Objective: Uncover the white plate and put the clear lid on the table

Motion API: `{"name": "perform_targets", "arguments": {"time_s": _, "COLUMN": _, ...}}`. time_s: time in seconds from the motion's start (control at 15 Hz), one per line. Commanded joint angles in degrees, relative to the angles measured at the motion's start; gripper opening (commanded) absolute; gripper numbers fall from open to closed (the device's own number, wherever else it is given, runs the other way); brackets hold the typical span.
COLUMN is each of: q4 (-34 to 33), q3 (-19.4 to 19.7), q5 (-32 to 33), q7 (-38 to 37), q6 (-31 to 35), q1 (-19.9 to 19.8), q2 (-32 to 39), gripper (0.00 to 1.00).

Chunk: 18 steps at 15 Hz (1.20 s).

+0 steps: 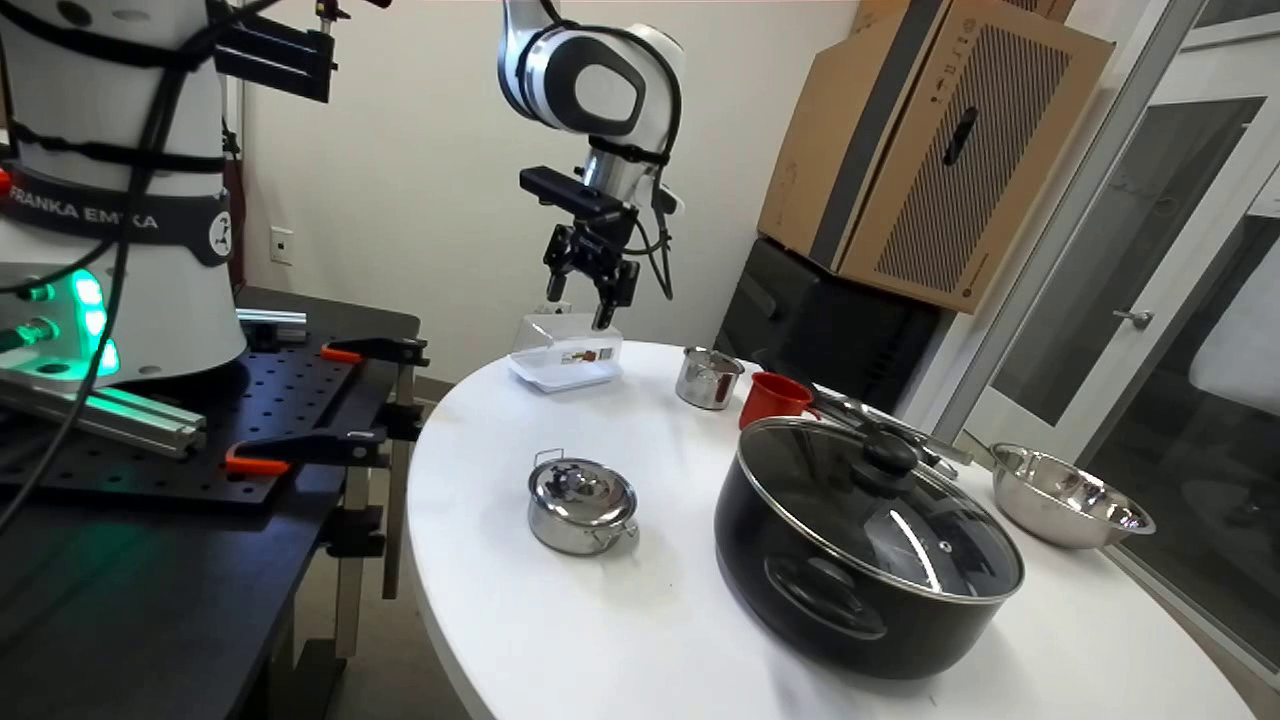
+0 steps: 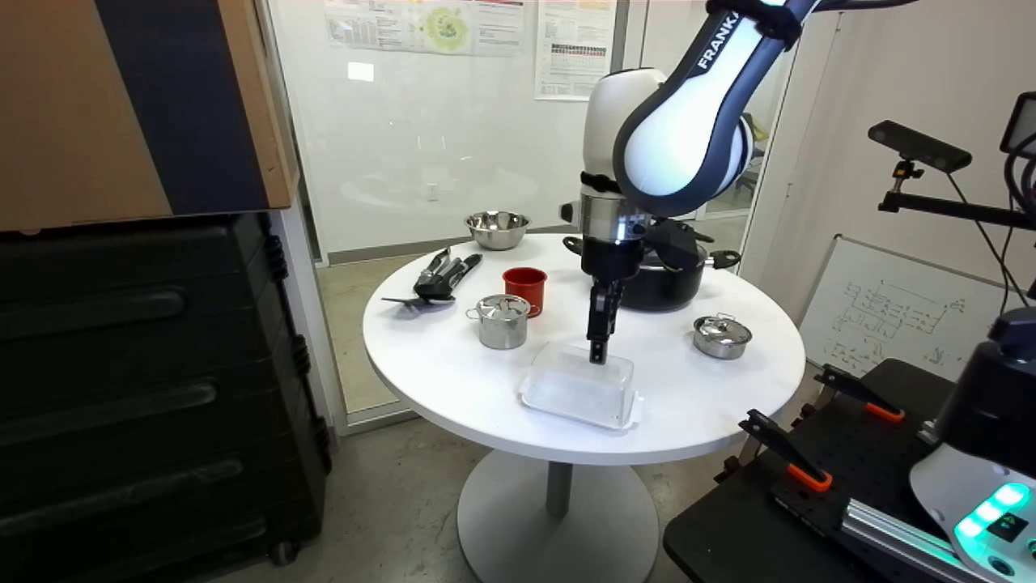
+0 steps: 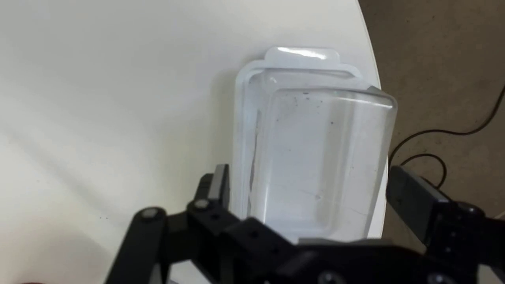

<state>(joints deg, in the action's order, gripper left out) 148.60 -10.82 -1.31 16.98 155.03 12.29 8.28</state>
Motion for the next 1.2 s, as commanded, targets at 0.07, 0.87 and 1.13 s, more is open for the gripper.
{"name": "perform_targets", "arguments": {"time_s": 0.07, "q4": -2.27, "q3": -0.76, "q5": 2.56, "q7": -1.25, "q6": 0.21, "q1": -0.59, "q2": 2.79, "gripper": 1.0}}
{"name": "perform_targets", "arguments": {"time_s": 0.87, "q4": -4.46, "q3": -1.36, "q5": 4.76, "q7": -5.91, "q6": 0.47, "q1": 0.63, "q2": 5.06, "gripper": 1.0}}
{"name": "perform_targets", "arguments": {"time_s": 1.13, "q4": -4.65, "q3": -1.01, "q5": 6.28, "q7": -8.17, "q6": 0.41, "q1": 0.92, "q2": 5.42, "gripper": 1.0}}
